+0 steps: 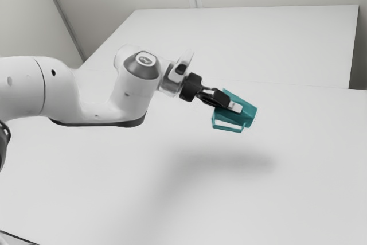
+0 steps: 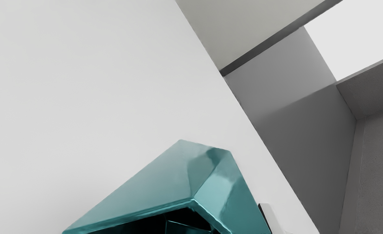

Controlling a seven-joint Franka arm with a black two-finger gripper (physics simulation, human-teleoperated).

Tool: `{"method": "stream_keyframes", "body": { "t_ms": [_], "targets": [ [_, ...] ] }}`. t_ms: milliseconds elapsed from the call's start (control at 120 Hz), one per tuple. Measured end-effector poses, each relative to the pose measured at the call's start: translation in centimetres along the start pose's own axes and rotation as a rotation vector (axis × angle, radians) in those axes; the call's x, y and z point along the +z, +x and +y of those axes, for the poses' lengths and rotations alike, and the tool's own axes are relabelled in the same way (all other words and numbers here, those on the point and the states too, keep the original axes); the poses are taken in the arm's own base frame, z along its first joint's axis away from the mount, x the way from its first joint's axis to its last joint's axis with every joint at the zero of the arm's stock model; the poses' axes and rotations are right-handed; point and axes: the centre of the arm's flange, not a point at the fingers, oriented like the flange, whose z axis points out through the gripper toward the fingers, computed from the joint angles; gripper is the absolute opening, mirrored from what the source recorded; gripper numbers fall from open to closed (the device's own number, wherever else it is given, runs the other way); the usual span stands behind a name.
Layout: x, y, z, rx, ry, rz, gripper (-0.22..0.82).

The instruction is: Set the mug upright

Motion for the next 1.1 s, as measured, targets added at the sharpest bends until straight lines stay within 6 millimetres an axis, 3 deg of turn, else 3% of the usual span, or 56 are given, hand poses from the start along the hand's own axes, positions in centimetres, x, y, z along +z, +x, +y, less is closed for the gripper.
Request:
{"method": "stream_keyframes", "body": {
  "t_ms": [117, 242, 392, 625, 742, 842, 900, 1033, 1100],
  "targets": [
    [-4.8, 1.0, 1.0, 0.182, 0.226, -0.146, -0.15],
    [-8.0, 0.6, 0.0, 0.261, 0.419, -0.301, -0.15],
    [-10.4, -1.7, -3.6, 0.236, 0.576, -0.452, -0.15],
    [-13.5, -5.7, -9.9, 0.096, 0.700, -0.549, -0.15],
    [-15.4, -7.7, -12.2, 0.020, 0.737, -0.551, -0.15],
    [-16.8, -10.8, -13.2, -0.041, 0.756, -0.542, -0.15],
    [-16.0, -11.5, -12.7, -0.034, 0.760, -0.547, -0.15],
    [-8.6, -10.0, -7.5, 0.140, 0.741, -0.614, -0.15],
    [-6.8, -9.7, -6.2, 0.180, 0.742, -0.625, -0.15]
  ]
}}
